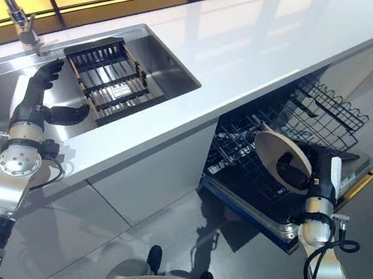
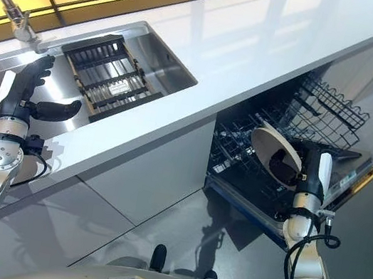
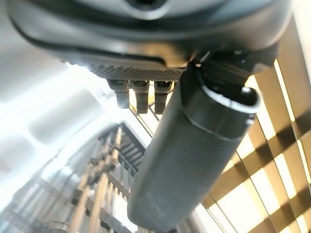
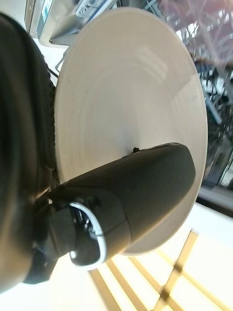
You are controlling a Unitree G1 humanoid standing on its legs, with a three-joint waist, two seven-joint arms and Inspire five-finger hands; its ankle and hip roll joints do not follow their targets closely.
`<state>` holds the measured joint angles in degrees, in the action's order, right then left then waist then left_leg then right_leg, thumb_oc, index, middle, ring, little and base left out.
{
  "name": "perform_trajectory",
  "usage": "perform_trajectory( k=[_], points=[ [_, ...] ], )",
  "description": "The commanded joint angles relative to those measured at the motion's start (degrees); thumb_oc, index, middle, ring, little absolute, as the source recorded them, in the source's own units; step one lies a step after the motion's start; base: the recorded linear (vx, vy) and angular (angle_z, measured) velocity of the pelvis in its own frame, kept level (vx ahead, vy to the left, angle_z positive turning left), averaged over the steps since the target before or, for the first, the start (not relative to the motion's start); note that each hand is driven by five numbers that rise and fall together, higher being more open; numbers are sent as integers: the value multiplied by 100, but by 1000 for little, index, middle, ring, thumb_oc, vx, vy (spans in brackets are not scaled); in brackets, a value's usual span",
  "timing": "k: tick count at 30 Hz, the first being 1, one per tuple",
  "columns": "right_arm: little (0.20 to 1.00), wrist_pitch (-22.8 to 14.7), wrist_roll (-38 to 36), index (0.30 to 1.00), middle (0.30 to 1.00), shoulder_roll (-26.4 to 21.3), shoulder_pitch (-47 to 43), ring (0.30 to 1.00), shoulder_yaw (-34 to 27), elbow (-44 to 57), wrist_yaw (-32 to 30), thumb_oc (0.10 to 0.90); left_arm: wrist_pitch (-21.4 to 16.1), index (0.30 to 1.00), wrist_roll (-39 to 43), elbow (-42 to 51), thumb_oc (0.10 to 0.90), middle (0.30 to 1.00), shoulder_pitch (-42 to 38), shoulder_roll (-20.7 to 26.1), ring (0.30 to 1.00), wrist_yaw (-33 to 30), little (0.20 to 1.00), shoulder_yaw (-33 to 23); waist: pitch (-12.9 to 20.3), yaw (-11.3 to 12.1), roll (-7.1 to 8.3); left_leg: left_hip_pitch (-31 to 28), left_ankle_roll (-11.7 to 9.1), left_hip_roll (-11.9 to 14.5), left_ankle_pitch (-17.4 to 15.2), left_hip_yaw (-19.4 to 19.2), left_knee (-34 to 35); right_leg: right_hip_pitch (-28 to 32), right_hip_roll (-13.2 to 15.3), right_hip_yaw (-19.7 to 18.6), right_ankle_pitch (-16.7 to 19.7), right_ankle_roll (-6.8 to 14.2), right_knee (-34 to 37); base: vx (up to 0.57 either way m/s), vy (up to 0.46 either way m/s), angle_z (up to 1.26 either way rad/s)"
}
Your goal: Pick up plates and place into dishwasher.
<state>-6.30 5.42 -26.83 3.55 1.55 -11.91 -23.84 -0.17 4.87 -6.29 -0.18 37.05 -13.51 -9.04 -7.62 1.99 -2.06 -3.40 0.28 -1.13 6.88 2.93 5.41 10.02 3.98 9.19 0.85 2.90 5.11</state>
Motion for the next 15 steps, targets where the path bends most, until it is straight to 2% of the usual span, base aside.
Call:
perform_trajectory(
  k=[1,7,11,12,15],
  points=[
    [200,-171,189,300,300,-315,-848,300,179,-2,-648,100,-451,900,113,-14,800,900,-411,400,900,-158,900,-151,389,229,-7,-252,-83,-36,-563,-190,-41,-324,25,240,-310,155,-520,43,16,27],
    [200,229,191,300,300,-328,-1103,300,452,-366,-909,100,-421,900,240,53,800,900,-413,403,900,-103,900,-48,316,400,-64,-217,-86,-81,-537,-35,-64,-320,75,364,-338,136,-570,41,24,22],
    [200,595,126,300,300,-302,-1261,300,646,-744,-945,100,-410,900,288,82,800,900,-403,396,900,-48,900,38,281,511,-95,-192,-89,-110,-526,47,-84,-312,114,427,-354,126,-595,35,27,13],
    [200,793,83,300,300,-279,-1306,300,711,-880,-933,100,-387,900,300,114,800,900,-394,398,900,-17,900,53,266,548,-103,-184,-87,-120,-523,69,-88,-311,128,447,-361,122,-607,20,20,6],
    [200,1005,-27,300,300,-225,-1348,300,816,-1131,-927,100,-338,900,337,189,800,900,-373,437,900,72,900,75,251,603,-113,-192,-75,-137,-523,103,-92,-294,144,482,-360,122,-618,34,19,10]
  ],
)
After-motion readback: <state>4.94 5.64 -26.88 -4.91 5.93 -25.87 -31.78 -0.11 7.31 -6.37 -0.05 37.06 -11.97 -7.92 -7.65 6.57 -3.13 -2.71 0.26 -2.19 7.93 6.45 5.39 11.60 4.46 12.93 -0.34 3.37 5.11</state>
